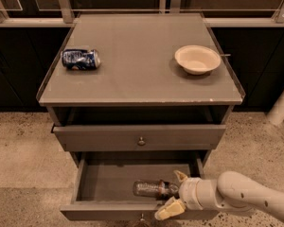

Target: Pick water bottle from middle drawer and place on counter

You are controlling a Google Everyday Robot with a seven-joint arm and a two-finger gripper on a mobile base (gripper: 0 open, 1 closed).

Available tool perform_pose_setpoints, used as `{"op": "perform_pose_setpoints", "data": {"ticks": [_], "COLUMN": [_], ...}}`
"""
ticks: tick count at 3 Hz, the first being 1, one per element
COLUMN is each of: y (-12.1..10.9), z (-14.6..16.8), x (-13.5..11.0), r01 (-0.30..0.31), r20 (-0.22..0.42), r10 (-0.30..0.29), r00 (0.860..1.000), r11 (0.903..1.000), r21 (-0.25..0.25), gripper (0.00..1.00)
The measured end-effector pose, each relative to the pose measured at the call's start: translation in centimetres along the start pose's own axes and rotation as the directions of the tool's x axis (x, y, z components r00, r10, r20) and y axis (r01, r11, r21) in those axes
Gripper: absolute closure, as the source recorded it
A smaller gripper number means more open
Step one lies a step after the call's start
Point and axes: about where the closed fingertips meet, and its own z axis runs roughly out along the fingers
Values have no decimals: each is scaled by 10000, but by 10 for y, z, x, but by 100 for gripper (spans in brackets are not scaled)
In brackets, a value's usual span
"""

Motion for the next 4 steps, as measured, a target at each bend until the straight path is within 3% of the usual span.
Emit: {"op": "perform_pose_setpoints", "data": {"ticks": [2,4], "y": [-36,-56], "z": [24,70], "x": [-4,-8], "r01": [774,860], "r20": [-246,261], "r10": [-775,-849], "r00": [9967,9960], "r11": [9970,9953], "r21": [-54,-440], "gripper": [0,0]}}
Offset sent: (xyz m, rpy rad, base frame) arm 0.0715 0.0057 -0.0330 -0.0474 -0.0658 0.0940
